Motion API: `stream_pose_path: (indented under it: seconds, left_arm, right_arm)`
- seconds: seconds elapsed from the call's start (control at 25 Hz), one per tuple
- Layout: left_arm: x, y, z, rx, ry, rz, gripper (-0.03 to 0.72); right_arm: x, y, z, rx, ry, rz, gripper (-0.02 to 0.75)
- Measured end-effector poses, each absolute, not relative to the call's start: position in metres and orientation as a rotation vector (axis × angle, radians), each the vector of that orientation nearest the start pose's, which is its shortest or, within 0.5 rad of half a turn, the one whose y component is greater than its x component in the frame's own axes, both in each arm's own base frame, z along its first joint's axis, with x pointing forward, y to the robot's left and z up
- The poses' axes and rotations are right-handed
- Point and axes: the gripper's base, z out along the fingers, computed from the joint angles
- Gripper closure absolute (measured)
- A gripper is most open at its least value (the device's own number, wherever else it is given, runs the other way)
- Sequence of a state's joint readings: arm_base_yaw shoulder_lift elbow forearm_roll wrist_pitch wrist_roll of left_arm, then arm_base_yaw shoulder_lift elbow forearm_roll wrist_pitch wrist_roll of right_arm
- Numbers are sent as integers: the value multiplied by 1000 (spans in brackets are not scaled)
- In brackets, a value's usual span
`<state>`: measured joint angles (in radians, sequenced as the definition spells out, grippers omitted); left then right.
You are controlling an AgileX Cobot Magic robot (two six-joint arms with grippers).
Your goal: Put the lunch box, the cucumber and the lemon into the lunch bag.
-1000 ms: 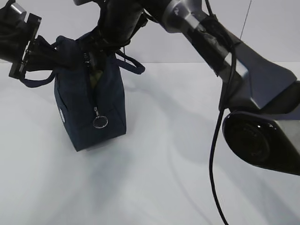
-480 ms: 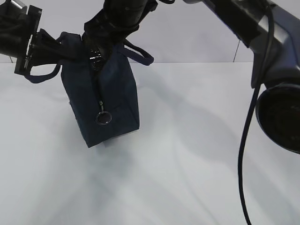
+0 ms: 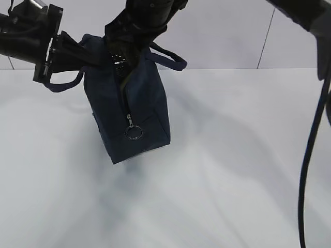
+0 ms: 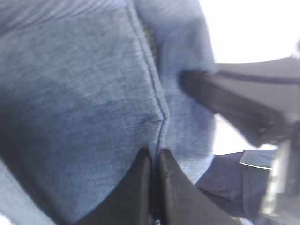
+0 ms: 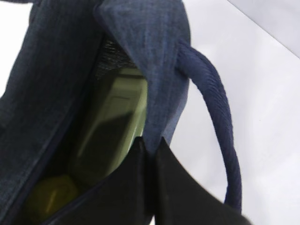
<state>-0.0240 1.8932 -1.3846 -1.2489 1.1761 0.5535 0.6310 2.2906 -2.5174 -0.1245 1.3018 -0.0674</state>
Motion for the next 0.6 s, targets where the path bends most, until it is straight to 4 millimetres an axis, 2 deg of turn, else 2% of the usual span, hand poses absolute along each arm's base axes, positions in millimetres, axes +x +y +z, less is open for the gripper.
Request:
stream_pose_path:
  seconds: [0.32,0.6]
  left_arm:
    - [380,-103,258,65,2457,-1536,697]
    - [377,-112,258,94,2465,-1547,697]
  right_arm:
    - [395,274,326,-874,2475,11,737]
    - [392,265,321,-797,2527,-38,737]
